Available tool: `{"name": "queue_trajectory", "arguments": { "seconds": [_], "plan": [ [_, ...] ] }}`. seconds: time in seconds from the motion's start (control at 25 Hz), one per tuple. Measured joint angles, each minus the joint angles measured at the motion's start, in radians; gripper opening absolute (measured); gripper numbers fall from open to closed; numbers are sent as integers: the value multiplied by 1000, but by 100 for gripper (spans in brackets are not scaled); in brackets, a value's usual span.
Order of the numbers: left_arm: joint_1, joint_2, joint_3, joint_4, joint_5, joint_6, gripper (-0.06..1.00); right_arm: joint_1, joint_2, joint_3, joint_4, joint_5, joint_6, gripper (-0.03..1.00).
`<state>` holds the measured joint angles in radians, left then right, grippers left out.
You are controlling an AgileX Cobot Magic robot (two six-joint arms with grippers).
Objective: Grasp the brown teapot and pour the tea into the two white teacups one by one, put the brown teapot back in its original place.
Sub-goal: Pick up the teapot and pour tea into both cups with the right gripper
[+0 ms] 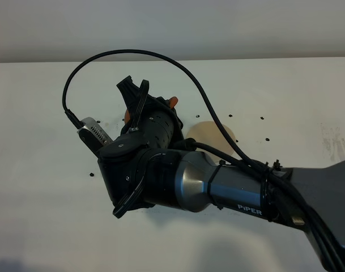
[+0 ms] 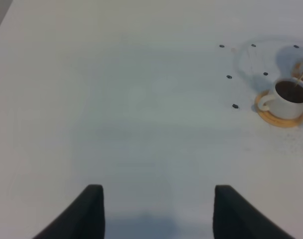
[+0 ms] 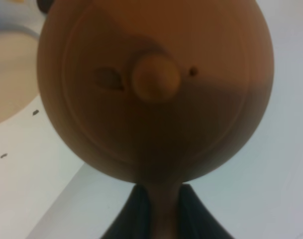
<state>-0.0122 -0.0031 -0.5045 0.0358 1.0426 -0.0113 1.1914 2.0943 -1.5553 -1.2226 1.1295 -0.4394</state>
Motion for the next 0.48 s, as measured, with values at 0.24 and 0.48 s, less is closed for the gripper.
{"name": "queue_trajectory", "arguments": {
  "seconds": [0.24, 0.48],
  "plan": [
    [0, 0, 0, 0, 0, 0, 50, 0, 0, 0, 21, -1, 14, 9],
    [0, 0, 0, 0, 0, 0, 50, 0, 0, 0, 125, -18, 95, 9]
  ]
}}
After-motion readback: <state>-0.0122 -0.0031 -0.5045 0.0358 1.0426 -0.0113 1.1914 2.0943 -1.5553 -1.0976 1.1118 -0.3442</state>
